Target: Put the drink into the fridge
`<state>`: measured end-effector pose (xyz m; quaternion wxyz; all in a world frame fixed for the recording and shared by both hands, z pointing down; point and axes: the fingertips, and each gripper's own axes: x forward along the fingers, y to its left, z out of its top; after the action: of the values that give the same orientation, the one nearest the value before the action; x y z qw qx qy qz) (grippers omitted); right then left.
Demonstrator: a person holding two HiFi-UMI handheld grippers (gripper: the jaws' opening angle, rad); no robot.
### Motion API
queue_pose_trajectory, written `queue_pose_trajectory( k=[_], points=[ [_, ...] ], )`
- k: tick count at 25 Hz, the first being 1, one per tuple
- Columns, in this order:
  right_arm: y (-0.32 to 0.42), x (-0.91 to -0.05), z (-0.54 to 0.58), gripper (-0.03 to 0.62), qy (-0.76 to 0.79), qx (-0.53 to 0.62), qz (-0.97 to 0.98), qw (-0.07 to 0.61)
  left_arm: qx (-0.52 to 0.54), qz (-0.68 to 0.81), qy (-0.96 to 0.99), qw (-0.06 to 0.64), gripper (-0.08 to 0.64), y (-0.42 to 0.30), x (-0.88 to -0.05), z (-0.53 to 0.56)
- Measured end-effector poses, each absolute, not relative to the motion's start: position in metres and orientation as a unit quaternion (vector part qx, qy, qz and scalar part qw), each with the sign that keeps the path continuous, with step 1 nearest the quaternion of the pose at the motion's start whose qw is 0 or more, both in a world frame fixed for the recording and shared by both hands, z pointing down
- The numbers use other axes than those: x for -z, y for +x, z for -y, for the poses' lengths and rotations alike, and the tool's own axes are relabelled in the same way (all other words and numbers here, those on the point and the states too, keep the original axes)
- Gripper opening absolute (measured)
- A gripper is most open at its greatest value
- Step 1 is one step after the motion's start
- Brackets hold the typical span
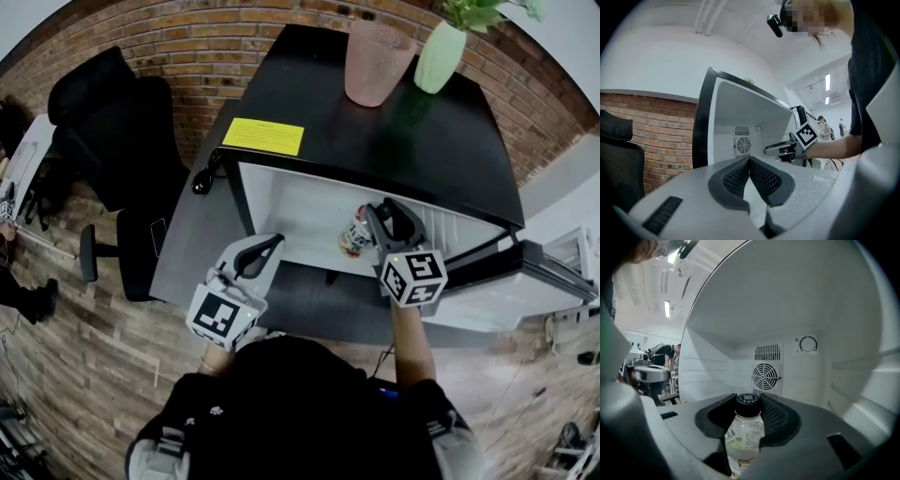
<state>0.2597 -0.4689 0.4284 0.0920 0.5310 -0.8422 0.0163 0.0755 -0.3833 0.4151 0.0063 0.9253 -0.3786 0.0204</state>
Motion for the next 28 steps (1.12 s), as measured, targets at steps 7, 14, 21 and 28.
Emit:
queue_pose_trajectory(
  k=[7, 14, 21, 28],
  points=[
    [0.255, -0.44, 0.483, 0.149, 0.523, -0.016, 0.845, 0.113, -0.017, 0.382, 0.924, 0.01, 0.003, 0.074, -0.416, 0.384],
    [0.259, -0.447, 0.488, 0.15, 0.524, -0.023, 0.843, 0.121, -0.016, 0.386, 0.922, 0.015, 0.003, 0.073, -0.418, 0.383],
    [0.258, -0.447, 0.488, 0.152, 0.524, -0.023, 0.843, 0.12, -0.019, 0.387, 0.922, 0.017, 0.003, 0.073, -0.42, 0.38],
    [0.258, -0.447, 0.49, 0.163, 0.532, -0.026, 0.838, 0.121, -0.024, 0.389, 0.921, 0.012, 0.003, 0.071, -0.418, 0.376]
  ],
)
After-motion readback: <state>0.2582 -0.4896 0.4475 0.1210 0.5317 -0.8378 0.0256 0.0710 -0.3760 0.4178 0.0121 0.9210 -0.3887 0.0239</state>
